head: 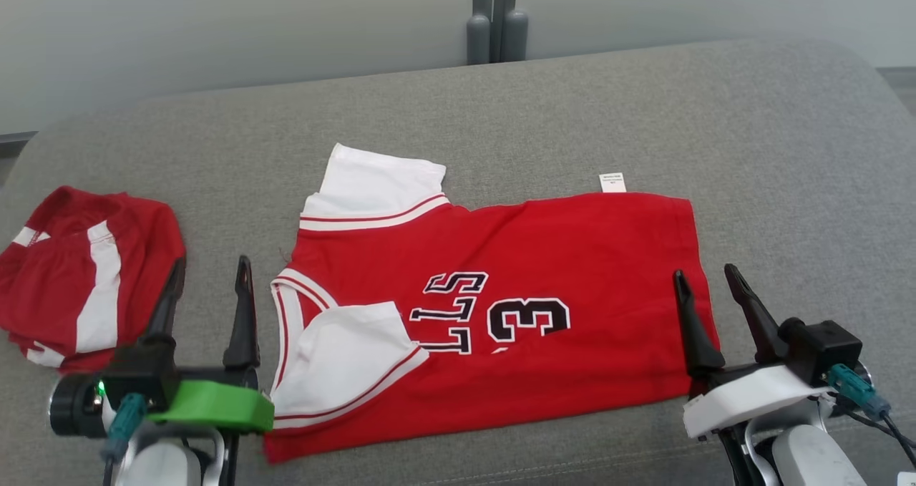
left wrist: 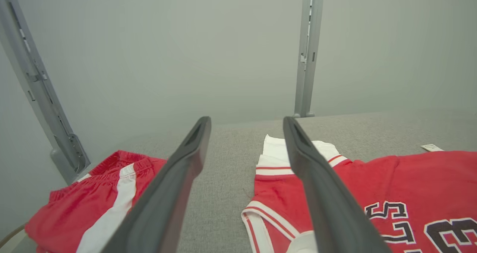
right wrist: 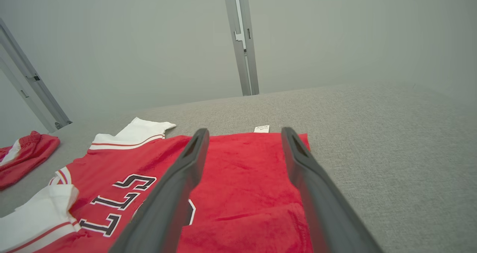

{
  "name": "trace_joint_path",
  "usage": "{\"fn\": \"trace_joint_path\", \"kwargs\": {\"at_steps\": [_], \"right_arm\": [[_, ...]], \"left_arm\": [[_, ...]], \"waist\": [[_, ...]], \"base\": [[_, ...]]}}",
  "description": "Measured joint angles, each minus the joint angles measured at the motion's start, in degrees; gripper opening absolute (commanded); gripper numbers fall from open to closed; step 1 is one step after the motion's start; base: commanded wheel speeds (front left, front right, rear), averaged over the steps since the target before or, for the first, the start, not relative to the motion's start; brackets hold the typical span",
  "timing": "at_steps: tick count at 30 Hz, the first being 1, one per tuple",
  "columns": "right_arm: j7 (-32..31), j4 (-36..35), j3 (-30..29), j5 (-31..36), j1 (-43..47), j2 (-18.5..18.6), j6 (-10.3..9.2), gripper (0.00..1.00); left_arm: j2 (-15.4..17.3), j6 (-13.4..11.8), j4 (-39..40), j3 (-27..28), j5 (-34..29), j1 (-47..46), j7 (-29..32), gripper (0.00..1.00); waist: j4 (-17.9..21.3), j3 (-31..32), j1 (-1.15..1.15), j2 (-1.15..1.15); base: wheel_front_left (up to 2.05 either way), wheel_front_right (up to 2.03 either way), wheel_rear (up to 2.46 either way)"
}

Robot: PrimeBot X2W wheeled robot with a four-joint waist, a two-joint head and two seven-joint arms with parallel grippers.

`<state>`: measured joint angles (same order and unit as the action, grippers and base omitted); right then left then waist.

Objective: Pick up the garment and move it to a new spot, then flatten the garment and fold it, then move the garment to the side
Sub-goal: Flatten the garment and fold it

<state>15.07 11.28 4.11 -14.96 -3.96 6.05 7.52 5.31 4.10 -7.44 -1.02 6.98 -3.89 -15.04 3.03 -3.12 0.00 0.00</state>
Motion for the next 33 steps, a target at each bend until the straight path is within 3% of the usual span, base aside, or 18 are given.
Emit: {"fn": "trace_joint_path", "kwargs": {"at_steps": [7, 15, 23, 24, 33], "right_arm": [[0.0, 0.2, 2.8, -0.8, -4.5, -1.1, 0.0, 1.0], [0.0, 0.0, 5.9, -2.1, -9.5, -2.6, 0.0, 1.0], [0.0, -0.8, 6.8, -2.7, -13.6, -3.1, 0.0, 1.0], [0.0, -1.1, 7.1, -3.3, -14.3, -3.1, 0.0, 1.0], [0.0, -2.4, 8.6, -5.7, -16.7, -3.1, 0.0, 1.0]], "left_arm": [[4.4, 2.3, -6.7, -2.0, 0.0, -11.9, 0.0, 1.0], [10.5, 3.1, -15.0, -5.1, 2.3, -24.6, 3.6, 1.0], [17.9, 3.3, -22.5, -13.7, 13.2, -35.5, 7.5, 1.0], [20.1, 3.3, -23.7, -15.9, 15.5, -37.5, 8.6, 1.0], [28.5, 3.3, -28.6, -25.3, 26.9, -44.1, 15.1, 1.0]], "waist": [[2.9, -3.2, 0.0, 0.0], [7.4, -7.6, 0.0, 0.0], [11.5, -13.6, 0.0, 0.0], [12.3, -15.0, 0.0, 0.0], [15.8, -20.8, 0.01, 0.0]], "base": [[0.0, 0.0, 0.0], [0.0, 0.0, 0.0], [0.0, 0.0, 0.0], [0.0, 0.0, 0.0], [0.0, 0.0, 0.0]]}}
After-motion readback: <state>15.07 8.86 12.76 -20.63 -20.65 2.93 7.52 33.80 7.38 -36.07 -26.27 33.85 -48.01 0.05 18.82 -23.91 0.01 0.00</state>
